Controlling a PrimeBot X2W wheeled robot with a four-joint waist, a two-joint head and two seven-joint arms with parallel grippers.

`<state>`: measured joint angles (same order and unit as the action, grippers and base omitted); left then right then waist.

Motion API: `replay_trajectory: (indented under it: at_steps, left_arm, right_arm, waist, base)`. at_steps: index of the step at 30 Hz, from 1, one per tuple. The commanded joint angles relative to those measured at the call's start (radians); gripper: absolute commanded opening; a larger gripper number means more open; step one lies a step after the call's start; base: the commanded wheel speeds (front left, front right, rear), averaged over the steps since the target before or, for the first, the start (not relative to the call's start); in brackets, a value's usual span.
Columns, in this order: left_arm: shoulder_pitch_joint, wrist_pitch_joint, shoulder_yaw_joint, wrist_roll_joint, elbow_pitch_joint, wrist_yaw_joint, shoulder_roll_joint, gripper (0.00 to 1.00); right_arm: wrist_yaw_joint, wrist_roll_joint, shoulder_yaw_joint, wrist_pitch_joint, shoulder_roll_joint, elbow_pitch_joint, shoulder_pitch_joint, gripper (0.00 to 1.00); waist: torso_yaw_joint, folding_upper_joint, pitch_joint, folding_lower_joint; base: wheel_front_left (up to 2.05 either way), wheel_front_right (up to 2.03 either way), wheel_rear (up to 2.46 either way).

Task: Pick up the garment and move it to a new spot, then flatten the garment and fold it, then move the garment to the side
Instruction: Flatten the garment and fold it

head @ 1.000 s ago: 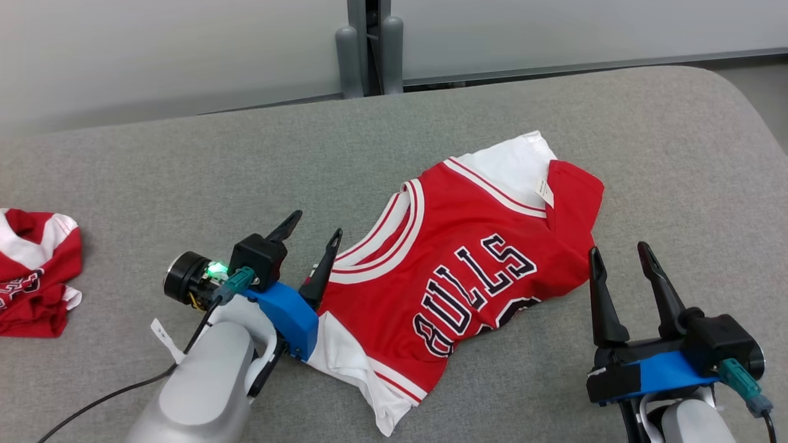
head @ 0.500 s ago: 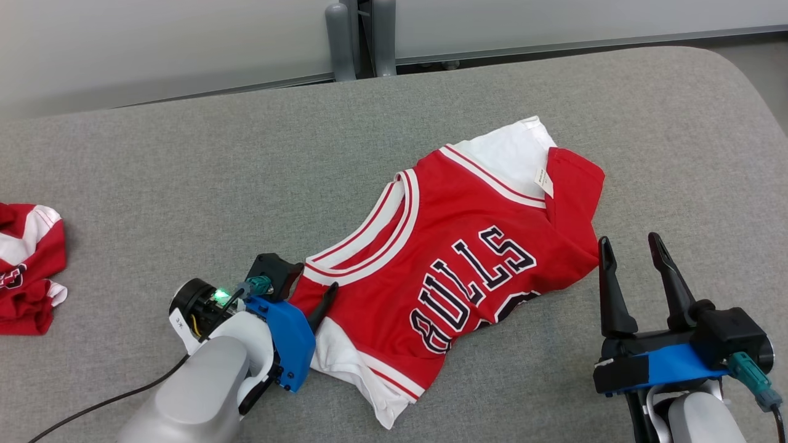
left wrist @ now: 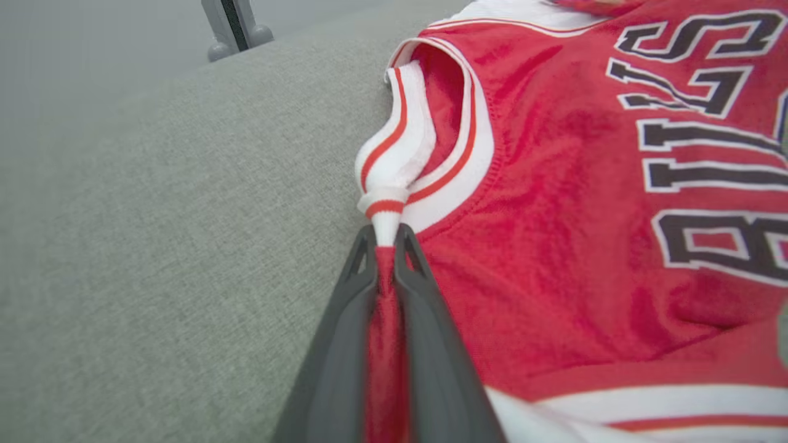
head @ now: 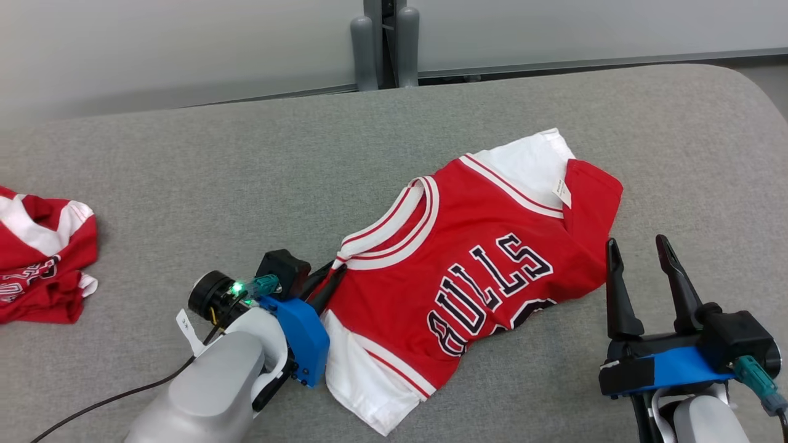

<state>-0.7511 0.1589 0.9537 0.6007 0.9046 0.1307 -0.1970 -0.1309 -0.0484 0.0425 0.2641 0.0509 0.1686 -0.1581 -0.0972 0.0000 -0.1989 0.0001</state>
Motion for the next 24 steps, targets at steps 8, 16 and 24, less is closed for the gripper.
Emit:
replay_trajectory:
  at_steps: [8, 16, 24]
  left_arm:
    - [0.016, 0.09, -0.018, 0.009, -0.029, -0.016, 0.021, 0.0]
    - [0.066, 0.106, -0.066, 0.008, -0.1, -0.062, -0.052, 0.0]
    - [0.06, 0.107, -0.16, 0.01, -0.155, -0.096, -0.135, 0.0]
  right_arm:
    - [0.0, -0.002, 0.01, 0.0, -0.001, 0.004, 0.043, 1.0]
    - [0.0, -0.004, -0.007, 0.0, -0.001, 0.012, 0.053, 1.0]
    - [0.0, 0.001, -0.022, 0.0, 0.0, 0.021, 0.019, 1.0]
  waist:
    - [0.117, 0.0, 0.065, -0.0001]
    - [0.193, 0.0, 0.085, -0.0001]
    - [0.147, 0.0, 0.059, -0.0001]
  base:
    - [0.0, 0.0, 0.0]
    - [0.0, 0.0, 0.0]
    - [0.0, 0.0, 0.0]
